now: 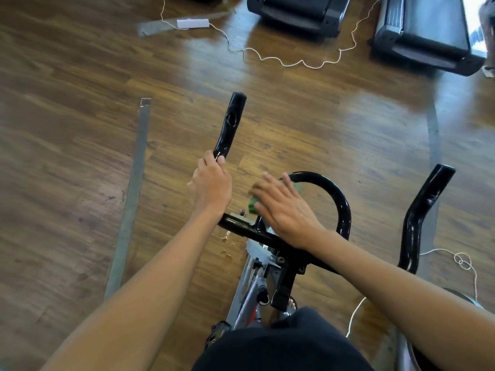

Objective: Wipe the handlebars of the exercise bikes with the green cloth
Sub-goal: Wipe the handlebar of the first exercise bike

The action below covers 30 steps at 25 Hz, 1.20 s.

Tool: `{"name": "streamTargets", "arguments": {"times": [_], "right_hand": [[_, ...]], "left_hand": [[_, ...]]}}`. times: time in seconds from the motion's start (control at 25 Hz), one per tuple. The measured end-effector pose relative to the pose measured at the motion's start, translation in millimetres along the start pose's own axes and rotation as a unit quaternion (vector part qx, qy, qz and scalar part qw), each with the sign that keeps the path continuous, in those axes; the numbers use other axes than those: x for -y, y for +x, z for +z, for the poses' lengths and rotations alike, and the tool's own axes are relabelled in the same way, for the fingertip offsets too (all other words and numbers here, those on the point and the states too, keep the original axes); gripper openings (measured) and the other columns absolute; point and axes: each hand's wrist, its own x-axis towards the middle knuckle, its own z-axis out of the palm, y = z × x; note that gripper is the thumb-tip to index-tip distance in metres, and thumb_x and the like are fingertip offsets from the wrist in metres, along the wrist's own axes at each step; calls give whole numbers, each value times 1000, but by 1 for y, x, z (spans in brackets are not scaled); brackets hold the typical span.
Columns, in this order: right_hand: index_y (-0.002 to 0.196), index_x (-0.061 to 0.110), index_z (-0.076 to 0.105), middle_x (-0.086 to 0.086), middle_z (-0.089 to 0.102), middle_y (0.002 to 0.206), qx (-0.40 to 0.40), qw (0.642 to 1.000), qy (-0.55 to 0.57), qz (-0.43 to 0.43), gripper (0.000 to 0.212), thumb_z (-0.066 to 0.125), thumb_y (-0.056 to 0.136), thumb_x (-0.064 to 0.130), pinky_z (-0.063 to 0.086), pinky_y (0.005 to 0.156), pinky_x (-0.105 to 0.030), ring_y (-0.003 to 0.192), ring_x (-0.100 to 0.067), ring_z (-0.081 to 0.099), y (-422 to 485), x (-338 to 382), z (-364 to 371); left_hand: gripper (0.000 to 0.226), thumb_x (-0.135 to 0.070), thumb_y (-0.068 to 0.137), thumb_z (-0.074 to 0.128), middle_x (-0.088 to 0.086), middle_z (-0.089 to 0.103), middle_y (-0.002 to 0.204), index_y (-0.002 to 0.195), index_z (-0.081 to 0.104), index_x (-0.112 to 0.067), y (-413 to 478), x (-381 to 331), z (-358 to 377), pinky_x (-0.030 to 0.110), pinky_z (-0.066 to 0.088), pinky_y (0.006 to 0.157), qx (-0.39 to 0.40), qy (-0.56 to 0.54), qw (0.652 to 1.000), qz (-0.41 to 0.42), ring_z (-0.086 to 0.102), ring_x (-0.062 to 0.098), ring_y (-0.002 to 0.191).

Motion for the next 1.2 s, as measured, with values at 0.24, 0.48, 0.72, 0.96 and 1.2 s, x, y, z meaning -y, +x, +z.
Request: {"name": "streamTargets", "arguments": {"times": [0.24, 0.48, 0.72, 0.96, 1.2], "right_hand": [[142, 21, 49, 1, 46, 151, -5, 998, -39, 42, 52, 18, 107, 44, -15, 121, -42, 152, -17, 15, 5, 3, -1], [133, 22, 58, 2, 54, 142, -19, 996, -57, 63, 49, 22, 107, 43, -10, 122, -47, 149, -18, 25, 6, 9, 4], [82, 17, 76, 2, 71, 84, -8, 985, -171, 2, 44, 40, 99, 36, 11, 123, -50, 101, -21, 64, 24, 15, 11], [77, 19, 69, 9, 62, 77, 112, 982, -148, 29, 49, 32, 102, 41, 36, 111, -42, 82, -11, 57, 45, 7, -11], [82, 5, 66, -6, 68, 71, 91, 858, 207, 461, 49, 33, 100, 36, 57, 66, -32, 62, -25, 62, 23, -88, -55]], "left_hand": [[43, -38, 107, 23, 11, 60, 124, 133, 46, -11, 0, -1, 1, 43, 40, 75, 3, -5, 1000, 1, 62, 34, 104], [44, -37, 107, 24, 11, 59, 127, 136, 45, -11, 0, 0, 1, 44, 40, 77, 0, -6, 1000, 4, 62, 34, 105], [45, -39, 107, 23, 11, 61, 119, 133, 46, -11, -1, 1, 2, 43, 40, 76, -3, -14, 1000, 17, 63, 33, 100], [44, -38, 108, 24, 11, 60, 123, 134, 46, -11, -1, 1, -3, 41, 33, 76, 6, -24, 1000, 16, 62, 35, 104], [45, -39, 107, 24, 13, 60, 120, 131, 46, -8, -1, -1, -3, 46, 41, 79, 5, -26, 1000, 16, 63, 37, 101]]}}
